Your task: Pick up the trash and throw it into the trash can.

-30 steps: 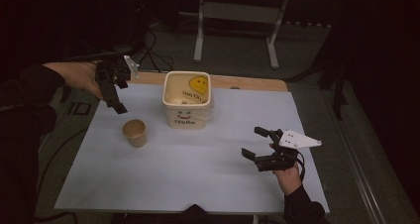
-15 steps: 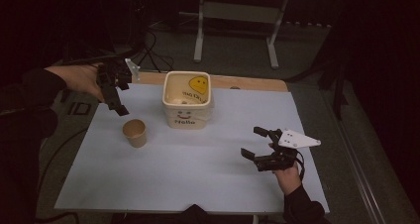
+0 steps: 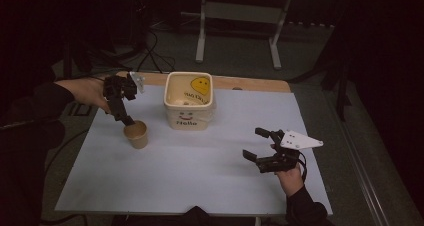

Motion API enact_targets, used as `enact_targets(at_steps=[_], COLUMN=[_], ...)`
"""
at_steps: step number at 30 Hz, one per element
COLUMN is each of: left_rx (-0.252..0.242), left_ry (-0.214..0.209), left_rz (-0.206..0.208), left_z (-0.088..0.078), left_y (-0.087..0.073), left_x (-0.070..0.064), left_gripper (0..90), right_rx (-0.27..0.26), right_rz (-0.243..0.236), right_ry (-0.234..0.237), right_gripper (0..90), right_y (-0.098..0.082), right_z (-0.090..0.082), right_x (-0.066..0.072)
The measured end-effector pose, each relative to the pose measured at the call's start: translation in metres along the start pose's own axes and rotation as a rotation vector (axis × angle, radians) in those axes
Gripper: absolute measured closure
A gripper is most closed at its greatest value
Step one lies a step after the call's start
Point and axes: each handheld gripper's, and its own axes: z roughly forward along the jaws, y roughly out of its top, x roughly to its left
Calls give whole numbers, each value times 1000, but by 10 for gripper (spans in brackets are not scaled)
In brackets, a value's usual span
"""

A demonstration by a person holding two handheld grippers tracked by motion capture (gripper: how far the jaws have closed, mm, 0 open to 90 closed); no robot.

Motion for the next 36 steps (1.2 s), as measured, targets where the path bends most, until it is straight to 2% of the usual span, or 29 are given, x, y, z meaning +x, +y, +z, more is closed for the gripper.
enact_targets(at_steps=[9, 16, 20, 21, 26, 32, 36], left_rx=[-19, -4, -7, -13, -30, -26, -6], left_ry=[-12, -28, -29, -18, -21, -26, -27], left_rz=[-15, -17, -10, -7, -20, -30, -34], left_z=[26, 50, 56, 58, 65, 76, 83], left_y=[-9, -13, -15, -15, -18, -22, -25], left_x=[3, 3, 3, 4, 6, 8, 9], left_gripper=[6, 6, 6, 6, 6, 6, 6], right_rx=[0, 2, 0, -2, 0, 2, 3], right_rz=[0, 3, 1, 0, 0, 2, 3], right_ry=[2, -1, -2, -3, -2, 0, 0], right_gripper=[116, 116, 116, 116, 116, 116, 116], right_y=[0, 0, 0, 0, 0, 0, 0], right_z=[0, -1, -2, -2, -2, -1, -1], right_x=[0, 1, 0, 0, 1, 0, 0])
